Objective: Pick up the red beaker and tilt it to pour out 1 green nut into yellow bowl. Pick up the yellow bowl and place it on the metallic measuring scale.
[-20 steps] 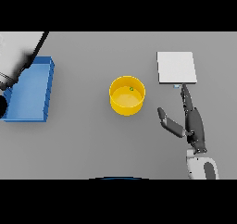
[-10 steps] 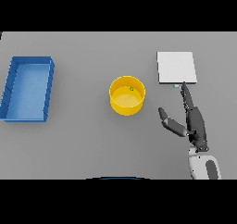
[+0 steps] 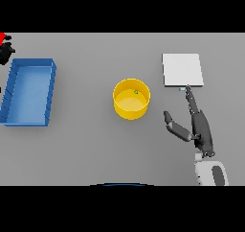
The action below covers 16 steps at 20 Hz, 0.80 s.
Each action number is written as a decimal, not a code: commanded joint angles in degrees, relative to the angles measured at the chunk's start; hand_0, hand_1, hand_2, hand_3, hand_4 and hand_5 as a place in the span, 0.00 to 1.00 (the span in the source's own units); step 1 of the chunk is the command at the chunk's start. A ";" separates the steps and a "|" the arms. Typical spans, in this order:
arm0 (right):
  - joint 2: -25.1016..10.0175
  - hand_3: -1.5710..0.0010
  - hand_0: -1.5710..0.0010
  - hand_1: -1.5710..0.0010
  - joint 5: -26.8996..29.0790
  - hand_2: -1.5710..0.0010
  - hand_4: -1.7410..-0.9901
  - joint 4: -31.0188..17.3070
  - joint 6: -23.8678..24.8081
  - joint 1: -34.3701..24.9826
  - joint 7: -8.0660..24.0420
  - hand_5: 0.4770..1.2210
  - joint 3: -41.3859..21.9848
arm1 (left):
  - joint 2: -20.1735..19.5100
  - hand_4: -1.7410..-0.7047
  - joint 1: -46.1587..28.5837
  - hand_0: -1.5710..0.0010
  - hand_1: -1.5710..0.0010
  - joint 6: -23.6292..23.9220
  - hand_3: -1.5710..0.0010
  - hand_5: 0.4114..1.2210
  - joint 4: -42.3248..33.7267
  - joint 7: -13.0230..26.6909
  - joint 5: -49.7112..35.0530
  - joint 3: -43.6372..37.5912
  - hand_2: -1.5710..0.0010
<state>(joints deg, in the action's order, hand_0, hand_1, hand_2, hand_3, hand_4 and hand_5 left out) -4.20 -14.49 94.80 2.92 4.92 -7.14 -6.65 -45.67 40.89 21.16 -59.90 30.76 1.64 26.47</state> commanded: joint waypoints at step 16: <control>0.21 1.00 1.00 1.00 -0.78 1.00 0.74 0.67 0.53 1.85 -1.59 0.25 -0.54 | -4.70 0.68 -9.84 0.41 0.52 -4.88 0.54 0.43 -9.57 3.51 -9.67 6.57 0.51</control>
<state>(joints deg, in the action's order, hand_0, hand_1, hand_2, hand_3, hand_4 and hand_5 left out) -4.01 -15.27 95.47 3.47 6.77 -8.73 -7.18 -50.37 31.04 16.29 -69.47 34.20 -8.02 33.03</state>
